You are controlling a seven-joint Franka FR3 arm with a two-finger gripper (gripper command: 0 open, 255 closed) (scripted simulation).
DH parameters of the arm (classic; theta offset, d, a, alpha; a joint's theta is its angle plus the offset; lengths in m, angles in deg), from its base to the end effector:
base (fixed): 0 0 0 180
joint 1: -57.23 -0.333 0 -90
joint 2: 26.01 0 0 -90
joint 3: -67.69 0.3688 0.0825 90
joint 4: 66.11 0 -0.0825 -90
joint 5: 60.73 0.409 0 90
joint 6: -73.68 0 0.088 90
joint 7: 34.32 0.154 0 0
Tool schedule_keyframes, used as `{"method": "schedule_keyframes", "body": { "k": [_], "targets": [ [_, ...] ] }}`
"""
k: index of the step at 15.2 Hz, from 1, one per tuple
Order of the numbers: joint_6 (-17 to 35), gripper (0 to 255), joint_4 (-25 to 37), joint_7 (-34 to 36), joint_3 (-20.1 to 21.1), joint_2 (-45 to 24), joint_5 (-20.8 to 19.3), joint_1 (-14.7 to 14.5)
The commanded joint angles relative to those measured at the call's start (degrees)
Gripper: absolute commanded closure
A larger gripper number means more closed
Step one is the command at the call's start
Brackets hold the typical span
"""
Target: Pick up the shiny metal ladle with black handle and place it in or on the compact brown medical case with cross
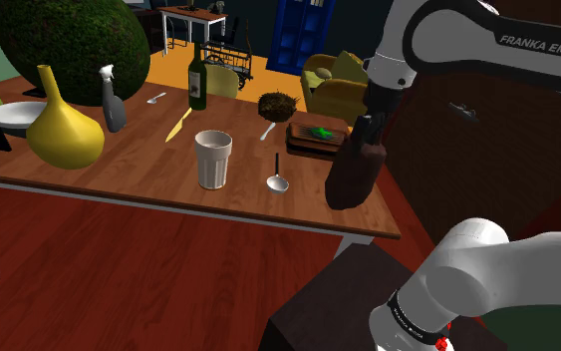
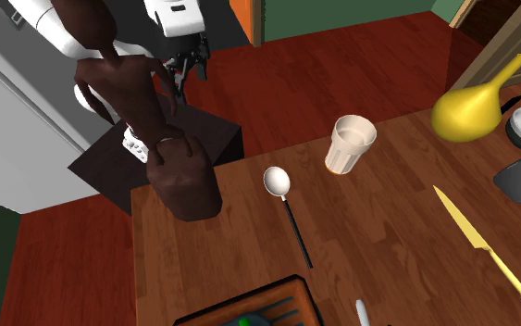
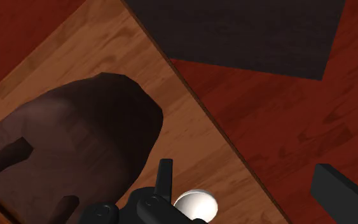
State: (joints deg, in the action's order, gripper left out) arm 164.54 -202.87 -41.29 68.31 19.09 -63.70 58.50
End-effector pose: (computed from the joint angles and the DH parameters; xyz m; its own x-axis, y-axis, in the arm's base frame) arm 0.2940 -0.0104 0.5674 0.9940 0.1074 -0.0211 0.1084 -0.9925 0.0573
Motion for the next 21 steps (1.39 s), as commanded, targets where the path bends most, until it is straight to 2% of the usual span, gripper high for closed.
{"method": "schedule_keyframes", "body": {
  "k": [1, 11, 21],
  "targets": [
    [0.0, 0, 0.0, 0.0, 0.0, 0.0, 0.0, 0.0],
    [21.0, 0, -2.1, 15.8, 3.2, -16.0, 3.4, 3.9],
    [38.3, 0, 3.9, 30.6, 4.6, -36.3, 3.7, 7.7]
  ]
}}
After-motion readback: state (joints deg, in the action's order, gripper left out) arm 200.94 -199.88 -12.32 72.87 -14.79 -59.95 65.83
